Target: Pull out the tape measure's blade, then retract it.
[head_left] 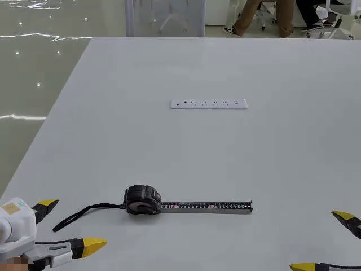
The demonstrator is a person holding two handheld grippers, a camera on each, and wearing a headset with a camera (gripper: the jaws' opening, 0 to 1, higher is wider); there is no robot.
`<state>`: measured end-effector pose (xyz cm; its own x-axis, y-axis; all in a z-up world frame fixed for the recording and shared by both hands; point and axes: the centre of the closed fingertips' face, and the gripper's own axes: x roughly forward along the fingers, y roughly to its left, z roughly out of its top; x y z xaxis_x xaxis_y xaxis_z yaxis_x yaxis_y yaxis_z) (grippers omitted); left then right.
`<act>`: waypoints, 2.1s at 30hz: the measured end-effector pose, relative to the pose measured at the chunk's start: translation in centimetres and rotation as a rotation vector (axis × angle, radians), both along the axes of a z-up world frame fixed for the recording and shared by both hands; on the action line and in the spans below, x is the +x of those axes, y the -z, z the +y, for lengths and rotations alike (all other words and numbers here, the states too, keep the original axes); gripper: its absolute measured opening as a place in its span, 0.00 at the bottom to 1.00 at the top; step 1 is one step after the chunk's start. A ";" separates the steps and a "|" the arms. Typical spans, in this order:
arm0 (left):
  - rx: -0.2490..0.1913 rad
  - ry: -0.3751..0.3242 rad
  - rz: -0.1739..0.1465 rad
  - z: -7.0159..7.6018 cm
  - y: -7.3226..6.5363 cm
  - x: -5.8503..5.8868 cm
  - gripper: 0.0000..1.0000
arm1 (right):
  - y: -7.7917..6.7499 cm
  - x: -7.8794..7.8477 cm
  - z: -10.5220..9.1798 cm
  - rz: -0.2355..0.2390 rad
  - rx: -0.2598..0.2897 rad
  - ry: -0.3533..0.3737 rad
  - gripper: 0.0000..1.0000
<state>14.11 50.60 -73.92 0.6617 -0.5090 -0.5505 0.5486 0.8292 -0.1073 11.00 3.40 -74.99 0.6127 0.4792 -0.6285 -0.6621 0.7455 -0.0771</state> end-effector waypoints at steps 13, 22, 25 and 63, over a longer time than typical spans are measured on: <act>-0.009 0.009 -0.001 -0.2 -0.2 -0.5 1.00 | -0.4 -0.8 -2.1 0.021 0.002 0.031 1.00; -0.007 0.005 -0.019 0.0 -0.6 -0.3 1.00 | -0.2 -1.5 -1.5 0.016 -0.006 0.014 1.00; -0.007 0.006 -0.018 -0.1 -0.6 -0.3 1.00 | -0.5 -1.5 -1.2 0.012 0.008 0.022 1.00; -0.046 -0.085 -0.011 -7.3 -2.6 5.1 1.00 | -0.9 3.0 2.8 0.067 -0.080 -0.197 0.99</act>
